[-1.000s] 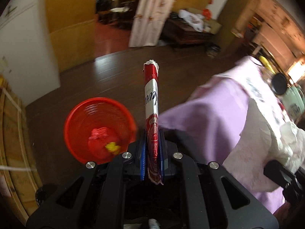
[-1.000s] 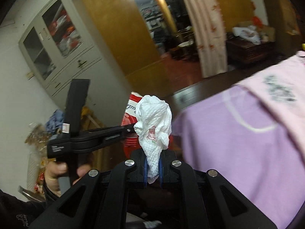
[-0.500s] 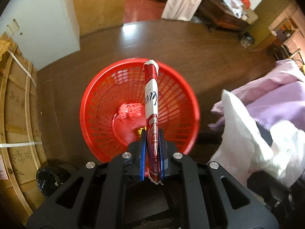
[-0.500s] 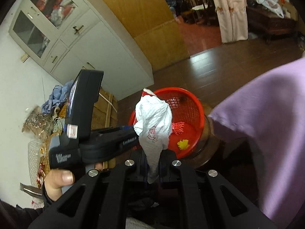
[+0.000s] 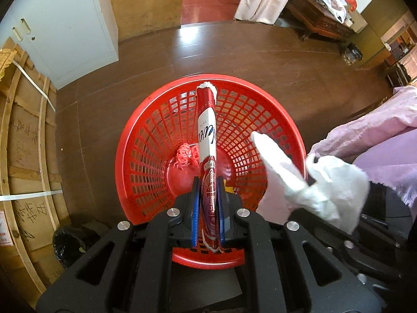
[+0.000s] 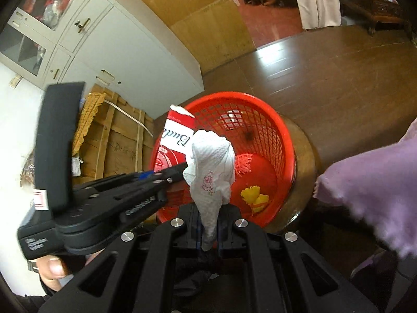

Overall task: Collect trash
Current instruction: 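Open both tools to drop the tissue and wrapper into the basket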

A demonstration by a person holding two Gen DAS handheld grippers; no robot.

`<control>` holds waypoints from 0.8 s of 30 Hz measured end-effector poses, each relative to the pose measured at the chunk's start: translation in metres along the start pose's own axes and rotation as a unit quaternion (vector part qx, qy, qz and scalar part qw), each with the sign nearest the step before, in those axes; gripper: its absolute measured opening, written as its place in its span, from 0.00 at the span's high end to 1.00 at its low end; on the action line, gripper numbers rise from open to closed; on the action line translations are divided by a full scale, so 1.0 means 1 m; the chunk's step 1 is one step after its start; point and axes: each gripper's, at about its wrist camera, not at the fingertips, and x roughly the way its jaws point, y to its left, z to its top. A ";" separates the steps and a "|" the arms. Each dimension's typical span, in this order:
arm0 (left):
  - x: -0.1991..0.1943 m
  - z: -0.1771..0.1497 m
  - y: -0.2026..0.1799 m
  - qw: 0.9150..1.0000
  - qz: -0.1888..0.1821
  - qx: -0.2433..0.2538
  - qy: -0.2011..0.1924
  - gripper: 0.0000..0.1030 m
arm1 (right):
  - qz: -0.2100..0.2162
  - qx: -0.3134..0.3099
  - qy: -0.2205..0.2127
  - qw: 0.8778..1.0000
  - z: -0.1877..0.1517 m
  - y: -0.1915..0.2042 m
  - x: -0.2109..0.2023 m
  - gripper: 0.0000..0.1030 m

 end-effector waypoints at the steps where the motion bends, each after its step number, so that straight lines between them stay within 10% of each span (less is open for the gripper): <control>1: 0.000 0.000 -0.001 1.000 0.002 0.002 -0.002 0.88 | -0.001 -0.001 0.003 1.000 0.000 0.000 0.002 0.91; 11: -0.013 0.000 -0.001 1.000 0.020 -0.012 -0.016 0.70 | -0.009 -0.001 -0.003 1.000 0.000 0.002 0.001 0.67; 24: -0.057 -0.003 -0.005 0.997 0.016 -0.017 -0.067 0.49 | -0.017 -0.035 -0.022 0.999 -0.006 0.020 -0.025 0.63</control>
